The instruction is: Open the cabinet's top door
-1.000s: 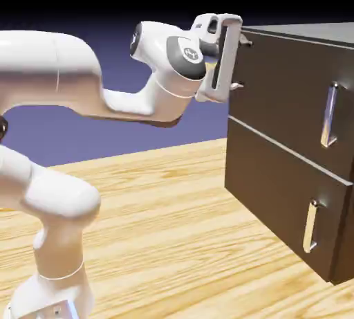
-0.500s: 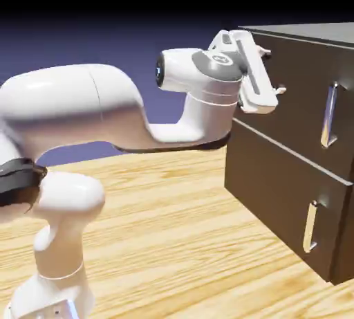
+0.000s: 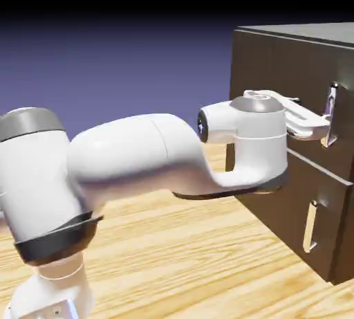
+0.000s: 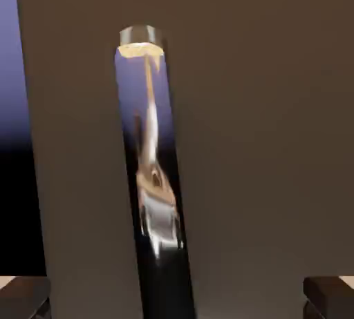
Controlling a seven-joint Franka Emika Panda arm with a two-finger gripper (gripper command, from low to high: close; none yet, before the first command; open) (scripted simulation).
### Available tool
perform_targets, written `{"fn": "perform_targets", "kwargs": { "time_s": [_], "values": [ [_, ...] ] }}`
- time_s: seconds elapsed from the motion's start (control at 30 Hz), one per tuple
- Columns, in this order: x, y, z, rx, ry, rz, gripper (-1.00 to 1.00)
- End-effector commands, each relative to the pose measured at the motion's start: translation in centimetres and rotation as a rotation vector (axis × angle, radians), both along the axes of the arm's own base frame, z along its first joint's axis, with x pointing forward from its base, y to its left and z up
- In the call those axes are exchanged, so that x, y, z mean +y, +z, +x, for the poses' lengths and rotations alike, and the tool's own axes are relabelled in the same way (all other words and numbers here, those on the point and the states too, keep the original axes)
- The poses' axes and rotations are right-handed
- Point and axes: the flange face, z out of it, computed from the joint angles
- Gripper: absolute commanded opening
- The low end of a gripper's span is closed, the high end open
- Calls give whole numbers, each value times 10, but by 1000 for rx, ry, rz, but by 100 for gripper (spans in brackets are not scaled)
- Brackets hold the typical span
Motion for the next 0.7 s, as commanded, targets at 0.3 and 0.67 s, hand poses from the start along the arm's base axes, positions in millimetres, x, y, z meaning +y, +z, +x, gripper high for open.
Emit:
{"fn": "perform_targets", "kwargs": {
  "time_s": [0.3,0.67],
  "values": [
    [6,0,34,0,-30,0,-100],
    [32,0,-38,0,-174,0,-100]
  ]
}}
